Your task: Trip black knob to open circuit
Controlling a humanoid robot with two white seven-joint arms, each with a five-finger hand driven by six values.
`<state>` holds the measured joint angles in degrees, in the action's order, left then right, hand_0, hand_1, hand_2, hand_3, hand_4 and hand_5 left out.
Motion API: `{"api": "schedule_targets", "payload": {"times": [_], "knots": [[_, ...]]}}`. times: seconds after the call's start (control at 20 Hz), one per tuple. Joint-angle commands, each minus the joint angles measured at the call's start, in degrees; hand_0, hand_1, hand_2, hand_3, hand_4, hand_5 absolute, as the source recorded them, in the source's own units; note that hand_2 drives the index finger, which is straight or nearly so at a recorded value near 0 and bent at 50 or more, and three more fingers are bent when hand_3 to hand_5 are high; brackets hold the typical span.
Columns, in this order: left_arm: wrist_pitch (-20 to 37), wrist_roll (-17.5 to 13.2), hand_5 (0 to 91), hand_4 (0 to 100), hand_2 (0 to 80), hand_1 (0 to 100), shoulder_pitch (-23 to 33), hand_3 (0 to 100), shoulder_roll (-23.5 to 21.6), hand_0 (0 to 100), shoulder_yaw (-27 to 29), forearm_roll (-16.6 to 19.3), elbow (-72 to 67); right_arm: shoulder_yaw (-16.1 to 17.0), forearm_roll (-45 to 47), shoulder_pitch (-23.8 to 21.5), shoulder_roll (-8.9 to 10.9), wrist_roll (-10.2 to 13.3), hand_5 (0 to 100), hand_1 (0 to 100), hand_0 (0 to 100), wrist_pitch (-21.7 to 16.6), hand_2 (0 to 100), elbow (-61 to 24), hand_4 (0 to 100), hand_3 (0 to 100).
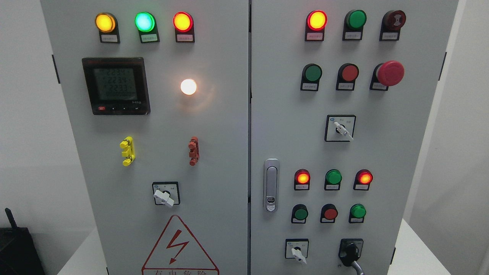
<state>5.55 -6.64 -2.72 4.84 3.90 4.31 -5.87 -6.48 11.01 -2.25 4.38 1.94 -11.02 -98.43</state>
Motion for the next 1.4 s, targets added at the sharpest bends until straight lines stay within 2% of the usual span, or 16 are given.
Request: {"api": "schedule_targets", "payload": {"times": [0.0,1.35], "knots": [[-0.02,-0.04,0.0,0,0.0,39,-0.09,0,0.0,12,-0.03,0.0,1.12,-0.37,-0.02,0.14,-0.07,-1.06,64,11,0,-0.06,0,0.0,82,94],[-0.02,-0.04,0.0,0,0.0,39,0.0,0,0.0,12,0.05,0.0,1.12,-0.46,-0.02,0.05,-0.07,-1.15,63,11,0,-2.08,0,0.09,81,93]]}}
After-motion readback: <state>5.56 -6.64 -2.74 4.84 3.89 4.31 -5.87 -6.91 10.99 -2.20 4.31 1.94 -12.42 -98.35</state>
